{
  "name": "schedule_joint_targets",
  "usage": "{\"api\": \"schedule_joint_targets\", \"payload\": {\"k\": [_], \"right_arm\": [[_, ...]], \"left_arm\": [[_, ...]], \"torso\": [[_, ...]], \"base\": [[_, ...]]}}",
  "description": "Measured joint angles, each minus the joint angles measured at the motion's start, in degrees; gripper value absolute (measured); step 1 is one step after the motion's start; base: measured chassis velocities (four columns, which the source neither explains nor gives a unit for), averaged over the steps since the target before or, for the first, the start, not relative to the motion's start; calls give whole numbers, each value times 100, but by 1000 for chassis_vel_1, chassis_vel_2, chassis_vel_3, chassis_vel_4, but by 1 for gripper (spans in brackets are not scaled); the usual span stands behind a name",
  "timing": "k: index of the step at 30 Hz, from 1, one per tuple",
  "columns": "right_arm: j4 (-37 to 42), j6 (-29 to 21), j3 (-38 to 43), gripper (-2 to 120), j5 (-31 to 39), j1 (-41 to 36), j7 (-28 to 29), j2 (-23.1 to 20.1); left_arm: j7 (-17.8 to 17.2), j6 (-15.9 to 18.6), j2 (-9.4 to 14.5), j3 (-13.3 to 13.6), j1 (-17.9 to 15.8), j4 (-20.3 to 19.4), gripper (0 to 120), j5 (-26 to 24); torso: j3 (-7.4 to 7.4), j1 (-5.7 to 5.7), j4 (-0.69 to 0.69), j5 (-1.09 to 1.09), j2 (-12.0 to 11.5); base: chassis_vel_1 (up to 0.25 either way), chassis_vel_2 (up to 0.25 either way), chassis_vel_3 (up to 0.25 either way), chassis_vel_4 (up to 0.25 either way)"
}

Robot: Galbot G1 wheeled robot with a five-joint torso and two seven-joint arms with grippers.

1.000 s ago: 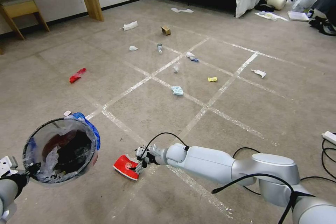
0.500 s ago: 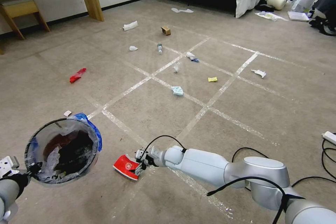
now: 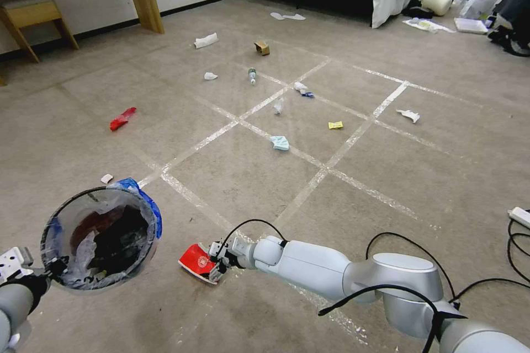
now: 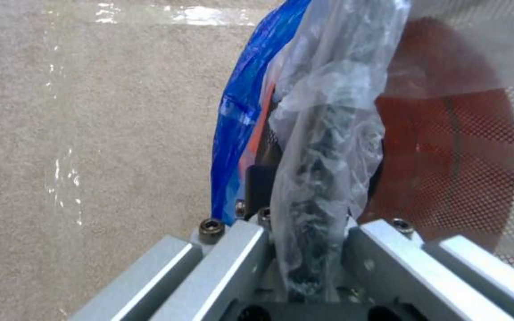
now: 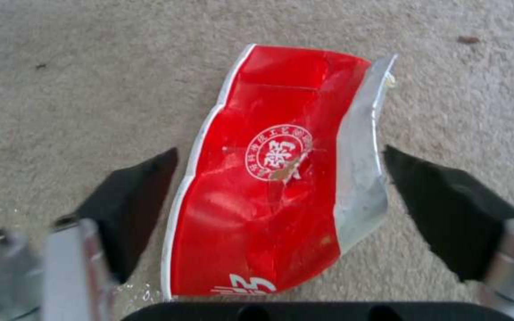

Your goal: Pick up the trash bin and place the garbage on the floor into it.

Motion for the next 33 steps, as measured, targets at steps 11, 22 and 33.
{"api": "schedule_joint_targets", "payload": {"k": [11,22,33], "right_arm": [[173,-42,-2,47,230,-104,159,-114],[223,23,54,6,310,-167,232,-180],[212,90,396,0,558,-282,181,-174]], "left_arm": [[74,-41,50,-9,-7,-1,0,50],[109,-83,92,-8,-11,-4,0,85],[107,-100,134,2,-54,56,0,83]], "torso": [[0,0,0,0,0],[0,0,0,1,0],[0,0,0,0,0]], "base": [[0,0,0,0],[0,0,0,0],[0,0,0,0]]}}
